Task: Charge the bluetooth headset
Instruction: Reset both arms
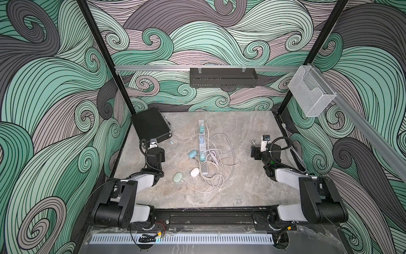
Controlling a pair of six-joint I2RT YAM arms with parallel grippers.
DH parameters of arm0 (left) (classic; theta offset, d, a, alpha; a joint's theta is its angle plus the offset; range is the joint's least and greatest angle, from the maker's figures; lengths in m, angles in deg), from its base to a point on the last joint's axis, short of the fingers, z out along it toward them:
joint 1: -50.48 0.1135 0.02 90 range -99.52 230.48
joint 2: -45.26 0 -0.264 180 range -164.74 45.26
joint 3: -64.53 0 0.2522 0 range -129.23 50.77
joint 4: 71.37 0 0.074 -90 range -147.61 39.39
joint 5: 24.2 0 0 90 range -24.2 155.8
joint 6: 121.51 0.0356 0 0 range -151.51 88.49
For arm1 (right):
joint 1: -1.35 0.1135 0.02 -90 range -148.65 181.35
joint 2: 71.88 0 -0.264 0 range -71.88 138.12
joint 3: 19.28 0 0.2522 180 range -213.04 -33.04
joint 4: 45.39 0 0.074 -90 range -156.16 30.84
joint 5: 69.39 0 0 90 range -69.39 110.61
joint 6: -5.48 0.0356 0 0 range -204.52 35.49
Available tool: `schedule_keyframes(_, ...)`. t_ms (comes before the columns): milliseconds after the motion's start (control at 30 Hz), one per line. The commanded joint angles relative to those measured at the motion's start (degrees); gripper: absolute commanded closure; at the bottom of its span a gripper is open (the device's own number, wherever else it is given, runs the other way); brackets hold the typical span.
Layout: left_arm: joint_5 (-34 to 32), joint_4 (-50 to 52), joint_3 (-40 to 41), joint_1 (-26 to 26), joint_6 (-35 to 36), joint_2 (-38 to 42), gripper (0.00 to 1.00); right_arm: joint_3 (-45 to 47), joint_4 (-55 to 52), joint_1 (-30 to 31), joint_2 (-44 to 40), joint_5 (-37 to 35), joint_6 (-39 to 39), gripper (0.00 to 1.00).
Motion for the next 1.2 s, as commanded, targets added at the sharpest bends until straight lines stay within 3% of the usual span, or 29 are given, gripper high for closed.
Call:
schedule_keyframes(0, 5.77, -11.79, 0.77, 2.88, 1.49, -5.54, 0.4, 1.27, 10.95, -1.06, 2.89, -0.02, -0.57, 0.13)
schedule_keyframes(133, 9.57, -3.41, -4.24, 4.7, 0.77, -6.43, 0.36, 4.3, 21.8, -1.39, 8.22, 0.57, -0.46, 0.12)
schedule_keyframes(233, 12.65, 0.32, -6.4, 6.66, -0.61, -6.87, 0.34, 3.46, 19.02, -1.84, 7.56, 0.87, 0.08, 0.12)
schedule_keyframes(267, 12.65, 0.27, -6.32, 6.68, -0.61, -6.87, 0.23, 3.59, 19.99, -2.0, 8.04, 0.75, 0.34, 0.11)
schedule_keyframes(300, 12.64, 0.22, -6.3, 6.68, -0.61, -6.78, 0.02, 3.36, 19.14, -2.18, 7.79, 0.81, 0.61, 0.11)
schedule_keyframes(1033, 14.98, 1.18, -6.88, 7.84, -1.21, -6.95, 0.01, 3.15, 18.9, -2.45, 7.89, 0.94, 0.66, 0.0)
schedule_keyframes(1100, 15.02, -3.25, -3.7, 7.91, -1.13, -5.3, 0.01, 3.15, 18.89, -2.39, 7.89, 0.98, 0.67, 0.0)
schedule_keyframes(1167, 10.59, -20.58, 6.67, 7.83, -3.56, -3.46, 0.01, 3.15, 18.94, -2.39, 7.89, 1.01, 0.66, 0.0)
